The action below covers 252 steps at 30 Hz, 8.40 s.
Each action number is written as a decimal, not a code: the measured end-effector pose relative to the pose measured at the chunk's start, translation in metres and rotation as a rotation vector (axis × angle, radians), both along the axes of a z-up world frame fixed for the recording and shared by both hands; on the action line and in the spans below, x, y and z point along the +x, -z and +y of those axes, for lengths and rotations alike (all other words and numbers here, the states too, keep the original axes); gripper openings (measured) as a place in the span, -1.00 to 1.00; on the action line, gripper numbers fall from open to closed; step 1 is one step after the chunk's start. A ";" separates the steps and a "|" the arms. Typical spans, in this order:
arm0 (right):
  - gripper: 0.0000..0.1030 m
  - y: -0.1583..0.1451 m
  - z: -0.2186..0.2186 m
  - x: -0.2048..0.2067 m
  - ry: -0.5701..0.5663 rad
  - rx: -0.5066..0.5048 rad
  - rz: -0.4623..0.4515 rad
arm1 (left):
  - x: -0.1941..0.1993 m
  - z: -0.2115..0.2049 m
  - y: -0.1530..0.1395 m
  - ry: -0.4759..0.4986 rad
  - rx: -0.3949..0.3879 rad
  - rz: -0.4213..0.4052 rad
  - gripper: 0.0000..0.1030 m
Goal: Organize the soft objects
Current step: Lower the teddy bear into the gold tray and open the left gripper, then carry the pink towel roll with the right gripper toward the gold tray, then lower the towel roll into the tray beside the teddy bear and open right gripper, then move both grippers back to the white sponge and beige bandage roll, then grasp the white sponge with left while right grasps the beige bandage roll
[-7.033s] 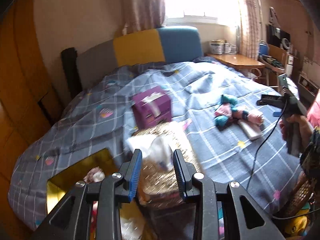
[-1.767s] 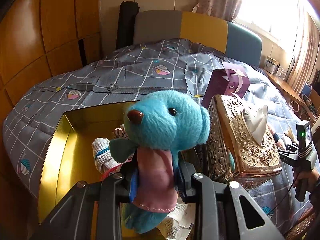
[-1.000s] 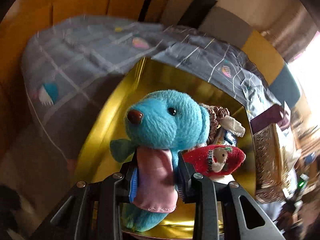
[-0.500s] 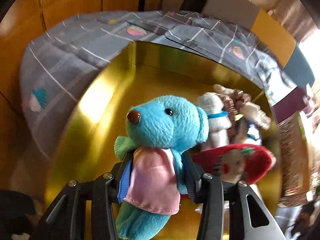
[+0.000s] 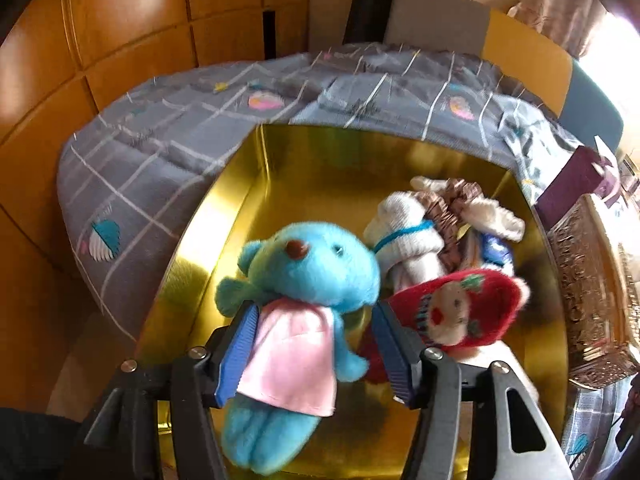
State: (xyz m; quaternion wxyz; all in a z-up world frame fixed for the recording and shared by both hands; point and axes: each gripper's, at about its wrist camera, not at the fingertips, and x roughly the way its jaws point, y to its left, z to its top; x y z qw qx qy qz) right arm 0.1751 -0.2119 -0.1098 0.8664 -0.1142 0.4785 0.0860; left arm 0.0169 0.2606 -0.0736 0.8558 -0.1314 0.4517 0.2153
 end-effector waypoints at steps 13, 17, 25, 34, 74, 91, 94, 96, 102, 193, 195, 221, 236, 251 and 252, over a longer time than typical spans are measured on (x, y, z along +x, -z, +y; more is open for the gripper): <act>0.41 -0.011 0.009 -0.003 -0.012 -0.093 -0.063 | -0.002 -0.039 -0.021 0.125 0.065 -0.032 0.15; 0.29 -0.016 0.011 -0.005 -0.021 -0.117 -0.095 | -0.001 -0.045 -0.019 0.140 0.070 -0.027 0.15; -0.27 -0.013 0.012 -0.004 -0.023 -0.100 -0.059 | 0.000 -0.055 -0.018 0.169 0.079 -0.023 0.15; -0.27 -0.012 0.000 0.002 0.027 0.010 -0.004 | 0.001 -0.063 -0.023 0.212 0.101 -0.043 0.15; -0.29 -0.097 0.055 0.081 0.190 0.007 0.080 | -0.013 -0.062 -0.035 0.317 0.021 -0.131 0.15; -0.29 -0.189 0.139 0.019 -0.168 0.173 -0.168 | -0.017 -0.068 -0.034 0.331 0.032 -0.134 0.15; -0.29 -0.193 0.154 0.007 -0.219 0.186 -0.179 | -0.018 -0.069 -0.034 0.333 0.037 -0.133 0.15; -0.29 -0.194 0.163 0.001 -0.250 0.192 -0.182 | -0.019 -0.068 -0.034 0.333 0.037 -0.133 0.15; -0.29 -0.197 0.199 -0.020 -0.365 0.229 -0.181 | -0.022 -0.064 -0.035 0.329 0.043 -0.140 0.15; 0.70 -0.153 0.077 -0.084 0.006 0.223 -0.354 | -0.014 -0.110 -0.090 0.420 0.143 -0.248 0.15; 0.70 -0.151 0.046 -0.074 0.087 0.220 -0.351 | -0.011 -0.119 -0.096 0.444 0.140 -0.267 0.15; 0.68 -0.081 -0.209 -0.045 0.870 0.444 -0.189 | 0.090 -0.382 -0.102 1.028 0.015 -0.143 0.15; 0.69 -0.075 -0.225 -0.051 0.908 0.570 -0.171 | 0.183 -0.494 -0.004 1.002 -0.252 0.219 0.07; 0.72 -0.070 -0.230 -0.054 0.912 0.678 -0.152 | 0.206 -0.541 0.034 0.950 -0.117 0.274 0.17; 0.72 -0.069 -0.230 -0.054 0.911 0.679 -0.151 | 0.207 -0.536 0.036 0.947 -0.129 0.276 0.09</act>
